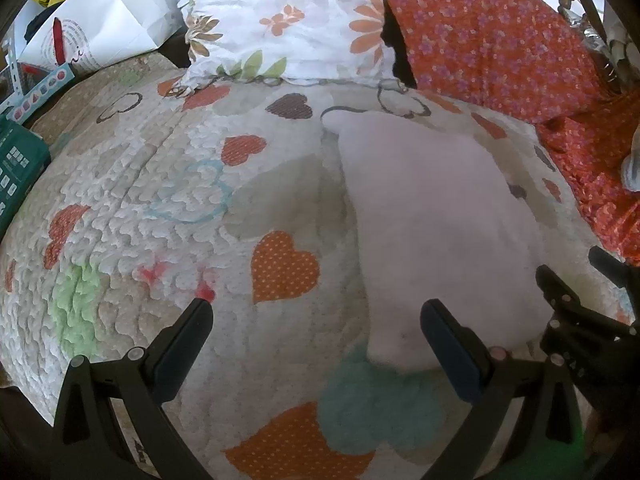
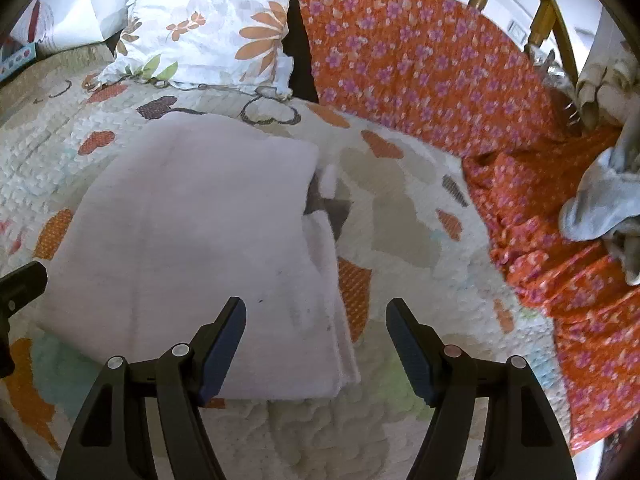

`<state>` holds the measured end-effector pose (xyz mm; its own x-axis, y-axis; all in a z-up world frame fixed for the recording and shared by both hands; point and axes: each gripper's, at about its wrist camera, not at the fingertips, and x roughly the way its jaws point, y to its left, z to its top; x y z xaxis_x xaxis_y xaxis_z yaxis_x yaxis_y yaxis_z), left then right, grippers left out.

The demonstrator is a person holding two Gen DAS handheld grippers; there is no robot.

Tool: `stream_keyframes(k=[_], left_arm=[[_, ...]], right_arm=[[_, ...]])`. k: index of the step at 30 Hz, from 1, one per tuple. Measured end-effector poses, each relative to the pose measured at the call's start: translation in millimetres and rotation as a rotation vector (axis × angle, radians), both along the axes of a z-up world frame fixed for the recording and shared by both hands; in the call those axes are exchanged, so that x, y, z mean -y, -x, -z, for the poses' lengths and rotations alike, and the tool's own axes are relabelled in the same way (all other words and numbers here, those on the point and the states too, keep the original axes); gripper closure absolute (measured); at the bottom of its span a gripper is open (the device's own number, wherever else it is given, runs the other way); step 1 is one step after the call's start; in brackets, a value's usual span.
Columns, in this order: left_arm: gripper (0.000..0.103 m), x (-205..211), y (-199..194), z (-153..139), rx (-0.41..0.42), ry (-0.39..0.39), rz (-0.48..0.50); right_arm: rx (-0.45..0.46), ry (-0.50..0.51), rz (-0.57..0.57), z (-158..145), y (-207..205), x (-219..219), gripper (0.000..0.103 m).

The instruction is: Fold small clothes

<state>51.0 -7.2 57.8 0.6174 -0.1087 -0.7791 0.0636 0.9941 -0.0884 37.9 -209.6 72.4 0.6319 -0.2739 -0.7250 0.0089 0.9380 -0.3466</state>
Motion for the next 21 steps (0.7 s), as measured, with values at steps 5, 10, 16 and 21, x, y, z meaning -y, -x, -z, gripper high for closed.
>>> stream_keyframes(k=[5,10,16,21], left_arm=[[0.0,6.6,-0.4,-1.1,0.005,-0.004,0.009],[0.0,6.9,-0.3,-0.9,0.004,-0.005,0.007],[0.0,6.2,-0.9,0.4,0.0,-0.006,0.005],[0.0,5.3,-1.9,1.8,-0.003,-0.013,-0.002]], right_arm=[[0.0,0.003,0.002,-1.3,-1.0,1.4,0.025],[-0.003,0.002,0.01,-1.2,-0.1,5.2,0.025],[-0.016,-0.004,0.002,1.3,-1.0,5.1,0.025],[-0.013,-0.011,0.009,1.3,-1.5,6.5,0.024]])
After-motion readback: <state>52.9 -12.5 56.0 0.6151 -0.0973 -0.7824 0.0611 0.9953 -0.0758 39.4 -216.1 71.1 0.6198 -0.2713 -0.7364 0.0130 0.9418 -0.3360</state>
